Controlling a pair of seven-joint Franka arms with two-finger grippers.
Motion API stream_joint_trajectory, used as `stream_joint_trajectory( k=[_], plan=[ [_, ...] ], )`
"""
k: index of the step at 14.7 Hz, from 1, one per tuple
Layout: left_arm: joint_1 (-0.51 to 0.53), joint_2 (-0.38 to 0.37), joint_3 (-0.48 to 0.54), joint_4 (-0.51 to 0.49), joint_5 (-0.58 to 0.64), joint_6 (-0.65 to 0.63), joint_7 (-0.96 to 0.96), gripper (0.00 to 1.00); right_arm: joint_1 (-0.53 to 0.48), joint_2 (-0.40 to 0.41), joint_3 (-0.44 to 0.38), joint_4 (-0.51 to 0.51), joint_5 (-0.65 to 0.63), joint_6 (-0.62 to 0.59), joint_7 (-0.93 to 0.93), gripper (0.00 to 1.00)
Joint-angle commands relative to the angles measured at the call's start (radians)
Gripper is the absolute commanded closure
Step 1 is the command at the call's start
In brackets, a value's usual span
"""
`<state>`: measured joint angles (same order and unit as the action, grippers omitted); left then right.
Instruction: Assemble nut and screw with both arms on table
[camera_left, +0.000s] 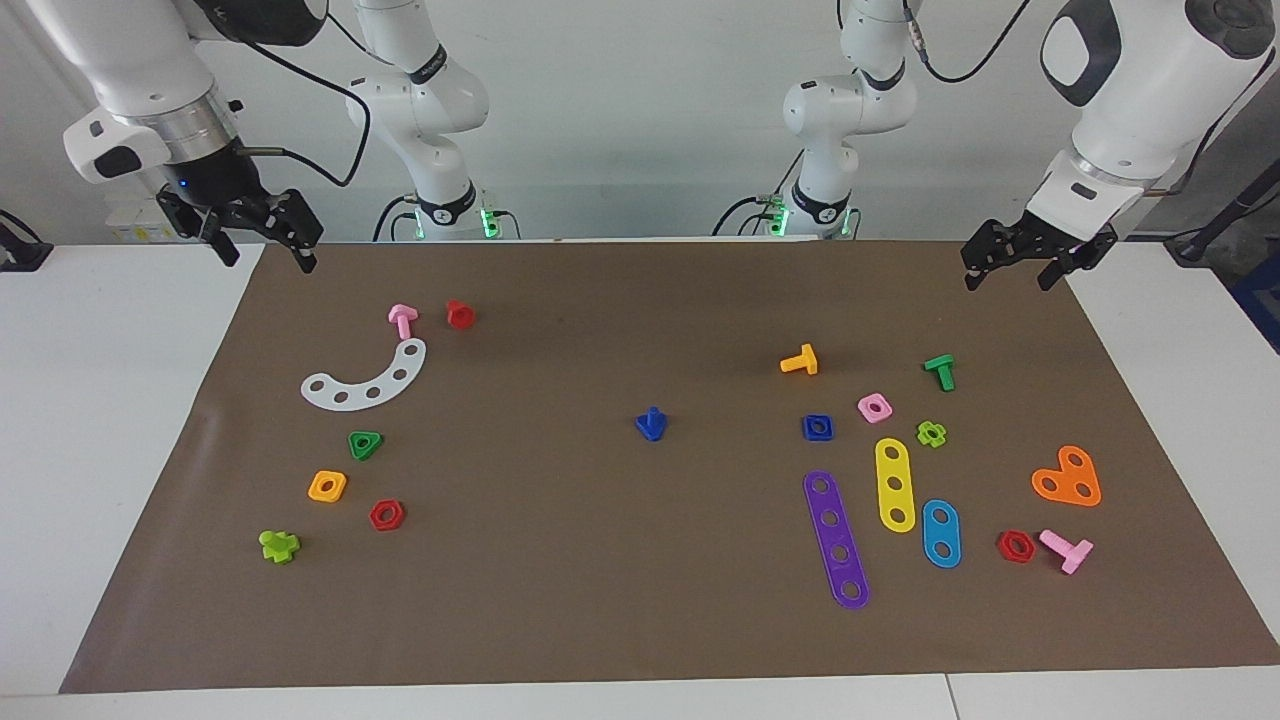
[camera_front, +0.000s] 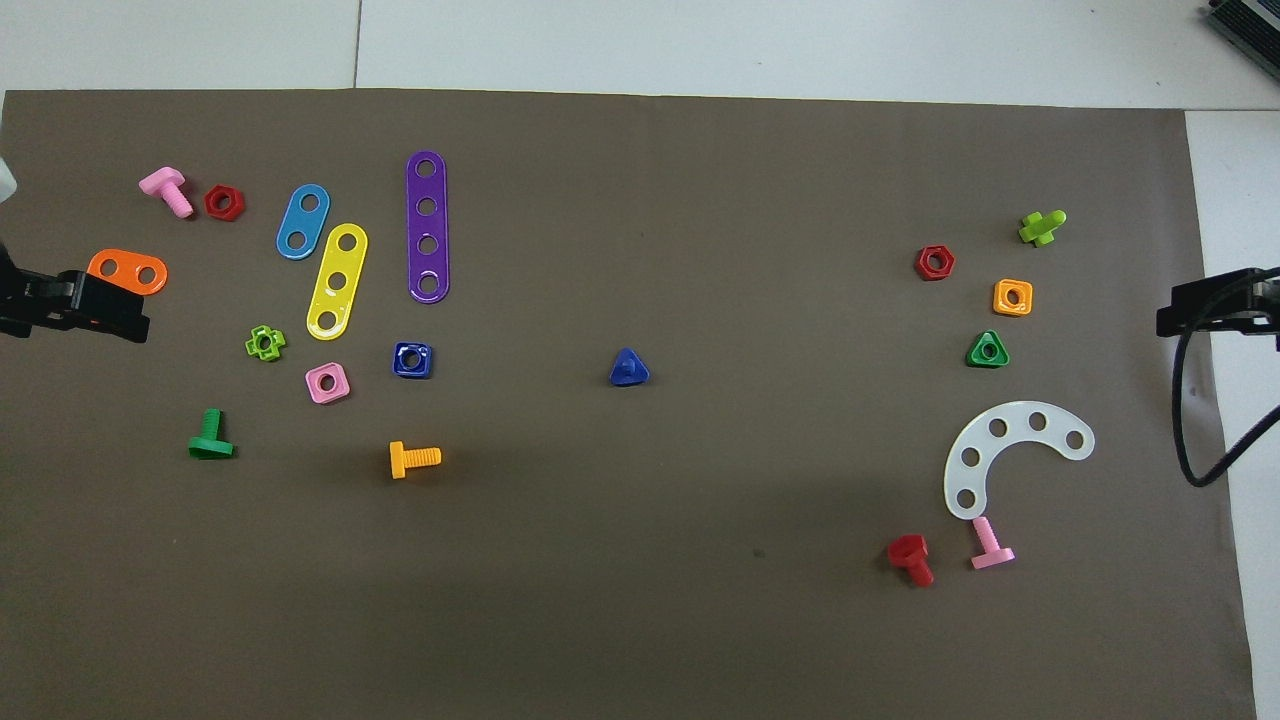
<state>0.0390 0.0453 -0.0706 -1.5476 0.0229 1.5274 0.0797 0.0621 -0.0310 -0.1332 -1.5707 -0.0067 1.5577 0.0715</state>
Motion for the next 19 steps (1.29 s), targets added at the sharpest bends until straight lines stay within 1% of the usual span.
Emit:
stream_joint_trajectory(
  k=[1,6,9,19],
  plan=[
    [-0.01,-0.035,0.008,-0.043,0.017,0.048,0.009,0.0,-0.036,-0.009,0.04,-0.014,0.001,-0.013,-0.022,0.0],
    [-0.007,-0.033,0.006,-0.045,-0.001,0.085,0.014,0.0,-0.03,-0.027,0.041,-0.043,-0.002,-0.022,-0.019,0.0],
    [0.006,-0.036,0.008,-0.054,-0.064,0.086,0.015,0.0,-0.024,-0.027,0.044,-0.041,-0.027,-0.022,-0.021,0.0],
    [0.001,-0.041,0.011,-0.071,-0.064,0.089,0.008,0.0,-0.027,-0.029,0.047,-0.035,-0.01,-0.022,-0.016,0.0]
  ],
)
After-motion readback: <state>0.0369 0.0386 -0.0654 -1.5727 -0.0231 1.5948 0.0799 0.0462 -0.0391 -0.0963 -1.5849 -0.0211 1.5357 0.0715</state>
